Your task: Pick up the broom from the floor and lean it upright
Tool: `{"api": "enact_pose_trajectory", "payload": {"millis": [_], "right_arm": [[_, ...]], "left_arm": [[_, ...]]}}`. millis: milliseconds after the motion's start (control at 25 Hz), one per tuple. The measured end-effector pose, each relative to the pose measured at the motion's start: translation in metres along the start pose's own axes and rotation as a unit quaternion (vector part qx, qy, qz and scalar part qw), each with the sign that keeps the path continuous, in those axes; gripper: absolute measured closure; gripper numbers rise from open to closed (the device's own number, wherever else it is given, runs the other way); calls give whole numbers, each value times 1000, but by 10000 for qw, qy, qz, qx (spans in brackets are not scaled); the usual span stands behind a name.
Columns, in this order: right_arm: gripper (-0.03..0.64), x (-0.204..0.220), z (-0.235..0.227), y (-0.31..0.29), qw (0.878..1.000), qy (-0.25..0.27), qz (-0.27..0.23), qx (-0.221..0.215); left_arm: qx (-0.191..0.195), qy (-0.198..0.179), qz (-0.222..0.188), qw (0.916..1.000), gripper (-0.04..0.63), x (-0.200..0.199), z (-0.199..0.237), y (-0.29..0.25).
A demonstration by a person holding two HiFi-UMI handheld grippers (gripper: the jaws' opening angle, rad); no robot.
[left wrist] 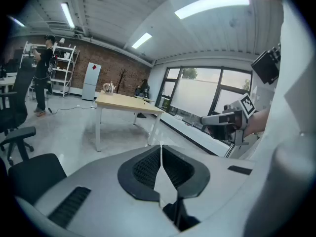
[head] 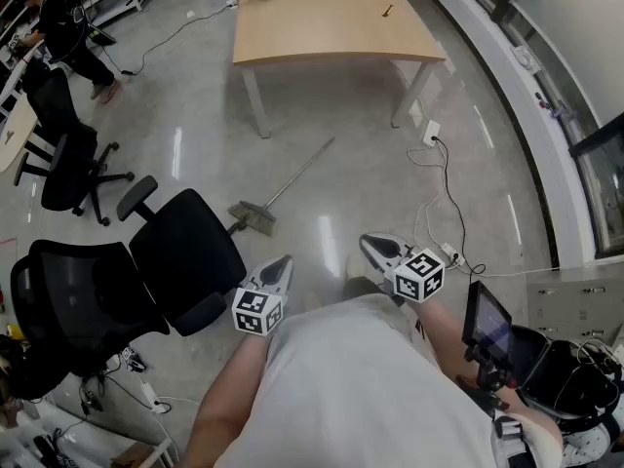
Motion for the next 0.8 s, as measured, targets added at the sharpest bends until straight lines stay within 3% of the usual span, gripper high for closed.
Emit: {"api": "enact_pose_trajectory", "payload": {"millis": [320, 800], "right_arm": [[597, -22, -48, -42, 9992, 56, 33, -383], [597, -72, -173, -70, 9976, -124, -148, -671]], "left_arm": [[-382, 142, 169, 9990, 577, -16, 19, -33], [-459, -335, 220, 9981, 577, -117, 25, -146]]}}
Point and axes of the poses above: the fingertips, and each gripper's own axes: y backward along the fingers, z to its left, x out of its underside, the point moved 10 cm from there along y, backward along the fingers, and after that the axes turned 1 degree about y, right-handed, at the moved point
